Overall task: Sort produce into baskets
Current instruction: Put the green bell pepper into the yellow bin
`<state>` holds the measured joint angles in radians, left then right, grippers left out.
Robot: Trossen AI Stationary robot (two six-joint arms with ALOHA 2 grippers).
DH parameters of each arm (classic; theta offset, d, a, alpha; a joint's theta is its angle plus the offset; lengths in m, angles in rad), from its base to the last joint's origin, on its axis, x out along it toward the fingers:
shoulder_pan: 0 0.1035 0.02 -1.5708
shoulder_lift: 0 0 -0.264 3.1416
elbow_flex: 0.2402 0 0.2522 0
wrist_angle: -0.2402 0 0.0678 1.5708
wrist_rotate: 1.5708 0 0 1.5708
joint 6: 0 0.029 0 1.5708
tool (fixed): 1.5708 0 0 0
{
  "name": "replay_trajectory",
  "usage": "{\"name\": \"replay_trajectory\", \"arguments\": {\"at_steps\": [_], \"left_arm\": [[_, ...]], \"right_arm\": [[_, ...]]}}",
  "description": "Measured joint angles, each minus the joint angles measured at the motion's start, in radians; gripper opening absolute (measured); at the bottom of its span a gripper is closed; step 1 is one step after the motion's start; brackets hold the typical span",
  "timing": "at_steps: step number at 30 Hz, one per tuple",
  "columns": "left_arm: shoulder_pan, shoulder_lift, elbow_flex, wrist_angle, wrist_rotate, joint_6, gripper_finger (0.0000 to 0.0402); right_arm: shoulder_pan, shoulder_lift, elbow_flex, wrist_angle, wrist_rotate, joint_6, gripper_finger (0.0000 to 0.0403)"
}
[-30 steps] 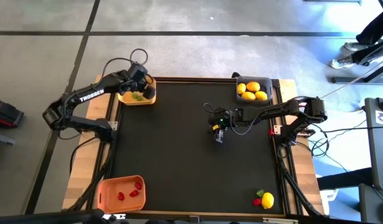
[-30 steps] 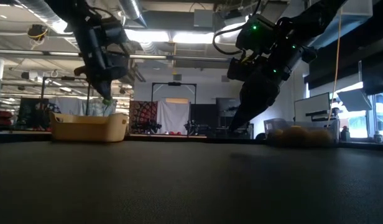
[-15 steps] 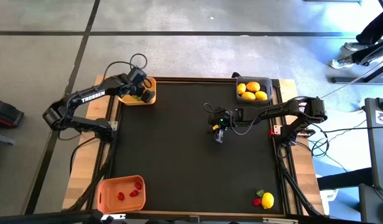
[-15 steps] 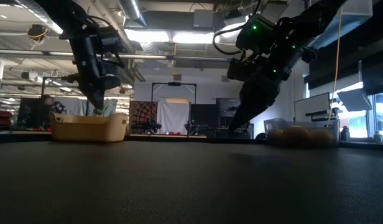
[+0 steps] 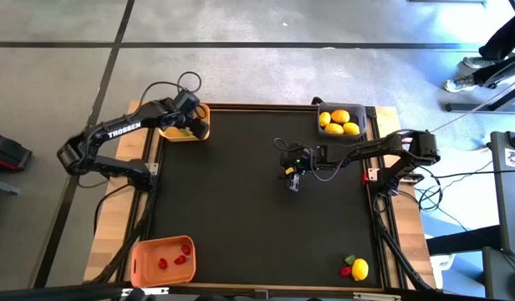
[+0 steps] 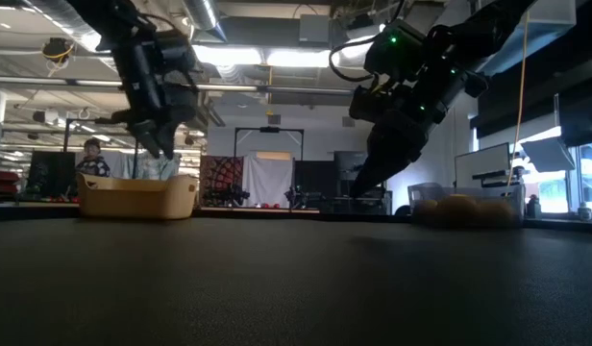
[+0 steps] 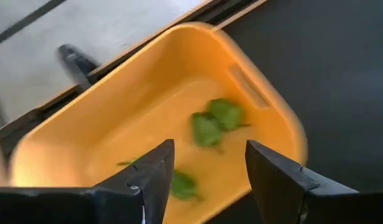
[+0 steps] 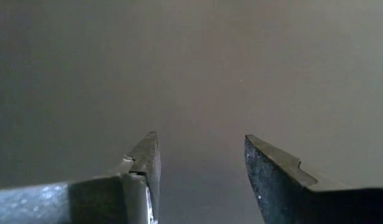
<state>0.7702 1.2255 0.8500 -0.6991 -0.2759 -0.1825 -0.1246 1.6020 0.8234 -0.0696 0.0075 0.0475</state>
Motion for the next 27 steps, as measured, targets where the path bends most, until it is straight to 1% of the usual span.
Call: {"name": "replay_trajectory", "arguments": {"at_steps": [5, 6, 10, 18, 23, 27], "left_arm": [[-0.107, -0.001, 0.017, 0.011, 0.118, -0.054, 0.0188], [-0.137, -0.001, 0.017, 0.015, 0.125, -0.064, 0.0187], [-0.265, -0.001, 0.017, 0.03, 0.128, -0.097, 0.0187], [-0.499, -0.001, 0.018, 0.174, 0.128, -0.138, 0.0186], [-0.598, 0.0, 0.018, 0.242, 0.122, -0.163, 0.0186], [-0.647, 0.0, 0.013, 0.292, 0.106, -0.191, 0.0186]], "right_arm": [[0.003, -0.032, 0.0, -0.049, 0.0, -0.001, 0.0175], [0.011, -0.045, 0.0, -0.071, -0.001, -0.001, 0.0175], [0.044, -0.115, 0.0, -0.149, -0.001, 0.001, 0.0175], [0.162, -0.285, 0.0, -0.303, -0.003, 0.066, 0.0175], [0.272, -0.375, 0.001, -0.443, -0.011, 0.171, 0.0175], [0.376, -0.418, 0.001, -0.506, -0.065, 0.286, 0.0175]]}}
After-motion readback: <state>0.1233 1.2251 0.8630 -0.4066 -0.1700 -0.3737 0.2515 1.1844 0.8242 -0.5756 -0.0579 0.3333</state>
